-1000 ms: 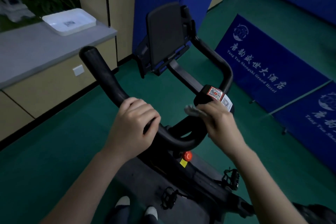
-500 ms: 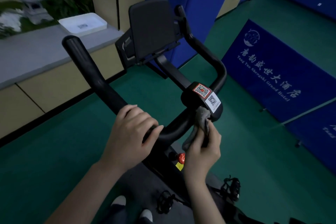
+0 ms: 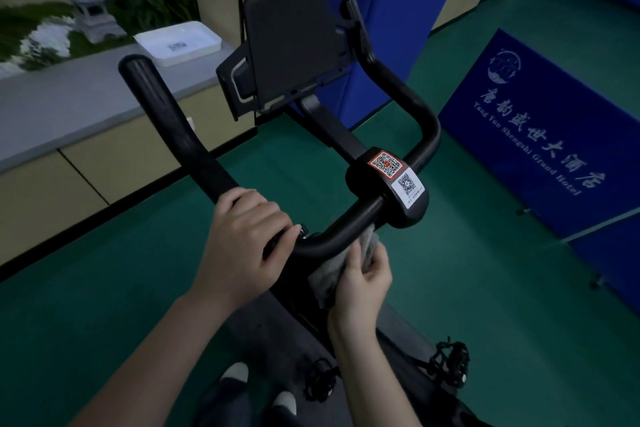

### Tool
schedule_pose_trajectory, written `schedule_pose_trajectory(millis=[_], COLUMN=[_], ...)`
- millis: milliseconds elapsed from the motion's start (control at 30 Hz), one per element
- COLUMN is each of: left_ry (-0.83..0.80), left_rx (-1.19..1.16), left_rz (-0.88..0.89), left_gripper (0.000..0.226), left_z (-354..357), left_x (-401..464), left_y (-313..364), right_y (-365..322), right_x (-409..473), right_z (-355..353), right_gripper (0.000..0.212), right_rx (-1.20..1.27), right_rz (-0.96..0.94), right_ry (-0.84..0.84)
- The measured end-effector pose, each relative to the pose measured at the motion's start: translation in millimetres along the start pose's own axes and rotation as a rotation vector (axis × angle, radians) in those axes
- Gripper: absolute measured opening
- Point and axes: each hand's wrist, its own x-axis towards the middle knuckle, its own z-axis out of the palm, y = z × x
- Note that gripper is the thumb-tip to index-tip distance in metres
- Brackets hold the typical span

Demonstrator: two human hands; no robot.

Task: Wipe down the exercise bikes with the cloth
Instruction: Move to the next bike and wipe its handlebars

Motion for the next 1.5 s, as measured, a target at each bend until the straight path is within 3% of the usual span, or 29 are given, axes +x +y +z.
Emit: schedule_pose_trajectory(millis=[67,233,333,433,600,800,1000,1200,1500], left_ry=[0.006,0.013,0.027,0.039,0.046,0.025,-0.008,0.066,-0.065], left_rx=[0.005,0.004,0.013,0.021,0.020,0.035,0.020,-0.025,0.049], left_rz=[0.000,-0.005,-0.001,0.005,0.002,-0.001,-0.043,-0.049,-0.289], left_gripper=[0.036,0.035,0.035,0.035,0.035,0.035,0.029,0.021,0.028], left_z=[0,1,2,2,2,-1,-6,-27,-55], left_x=[1,1,1,2,1,2,1,-15,-95], left_y=[-1,1,1,2,2,4,7,22,12], right_y=[-3,-15,-11,-11,-14,-8,-28,-38,-46], right_x=[-3,19,-6,-20,-20,-25,-17,-24,-59], right_z=[-4,-4,-5,-13,-19,-30,-51,-50,-23], right_gripper=[0.006,0.008,0.009,0.014,0.017,0.015,0.011,0.008,0.014], right_rx=[0.035,0.084,0.049,0.162,0.186,0.010,0.013,0.009,-0.037], right_rz=[0.033,0.077,0.107,0.253,0.272,0.189,0.001,-0.078,-0.133], right_ry=[-0.059,0.030,-0.092,-0.220,-0.301,-0.392,-0.309,-0.302,-0.518])
